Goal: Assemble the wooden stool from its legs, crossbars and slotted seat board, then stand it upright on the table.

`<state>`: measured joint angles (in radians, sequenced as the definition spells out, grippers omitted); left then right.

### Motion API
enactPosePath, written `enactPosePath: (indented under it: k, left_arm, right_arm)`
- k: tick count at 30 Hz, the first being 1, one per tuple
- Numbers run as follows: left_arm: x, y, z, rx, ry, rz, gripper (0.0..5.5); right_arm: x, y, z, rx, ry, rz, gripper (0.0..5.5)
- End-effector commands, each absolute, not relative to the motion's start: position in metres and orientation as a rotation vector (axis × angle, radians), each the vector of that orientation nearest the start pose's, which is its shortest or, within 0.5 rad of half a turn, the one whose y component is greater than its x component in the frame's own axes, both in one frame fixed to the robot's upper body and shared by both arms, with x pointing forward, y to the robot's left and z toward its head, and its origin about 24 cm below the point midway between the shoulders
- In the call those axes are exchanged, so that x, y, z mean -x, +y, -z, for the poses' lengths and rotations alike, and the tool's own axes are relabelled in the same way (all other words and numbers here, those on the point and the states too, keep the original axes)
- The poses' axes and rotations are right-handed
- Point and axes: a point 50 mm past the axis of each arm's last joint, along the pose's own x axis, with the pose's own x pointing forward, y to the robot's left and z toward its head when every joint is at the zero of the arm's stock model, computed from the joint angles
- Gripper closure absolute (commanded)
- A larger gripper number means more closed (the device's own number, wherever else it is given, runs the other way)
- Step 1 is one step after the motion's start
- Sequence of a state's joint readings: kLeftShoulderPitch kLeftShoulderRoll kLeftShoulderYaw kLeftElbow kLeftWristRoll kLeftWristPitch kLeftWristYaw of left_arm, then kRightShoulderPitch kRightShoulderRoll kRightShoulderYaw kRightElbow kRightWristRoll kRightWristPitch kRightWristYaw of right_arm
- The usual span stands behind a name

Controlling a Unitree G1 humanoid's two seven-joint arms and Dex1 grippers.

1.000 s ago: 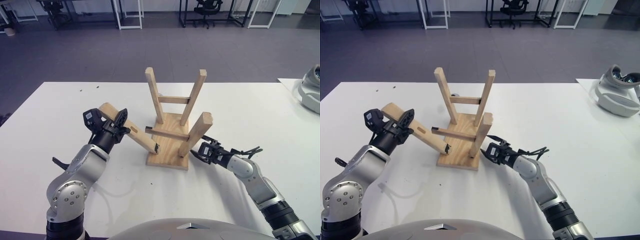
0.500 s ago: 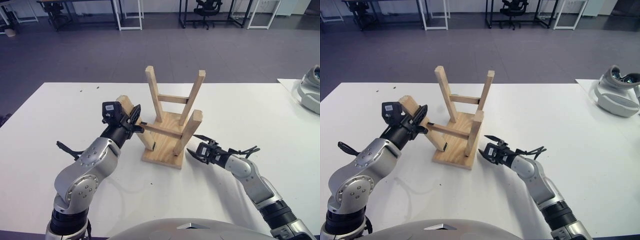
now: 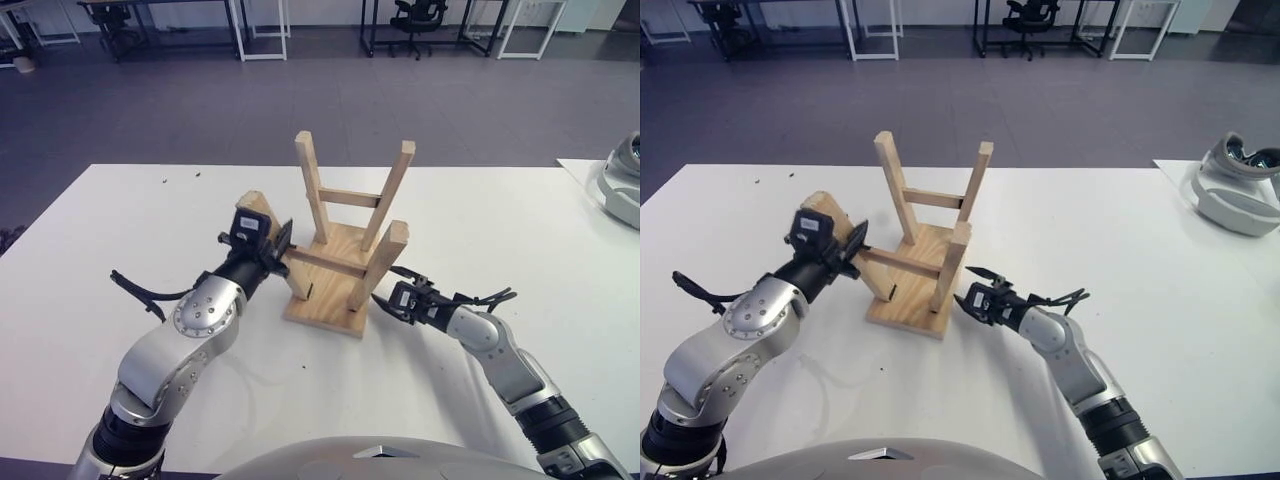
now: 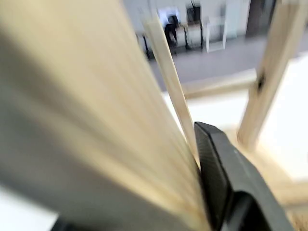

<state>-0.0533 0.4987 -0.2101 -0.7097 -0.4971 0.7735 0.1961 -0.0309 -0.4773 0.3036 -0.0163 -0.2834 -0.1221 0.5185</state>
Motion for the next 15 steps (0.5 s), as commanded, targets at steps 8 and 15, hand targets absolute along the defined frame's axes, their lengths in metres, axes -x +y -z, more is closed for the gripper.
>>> enactPosePath:
  k: [8,15]
  left_arm:
    - [-0.211,0.132,-0.093,-0.065,0.28,0.407,1.79]
    - [-0.21,0.119,-0.145,0.107,-0.04,0.543,1.79]
  right_arm:
    - [-0.24,-0.142,-0.04,0.784,0.044,-0.842,2.37]
    - [-0.246,-0.152,-0.053,0.649,0.027,-0.724,2.37]
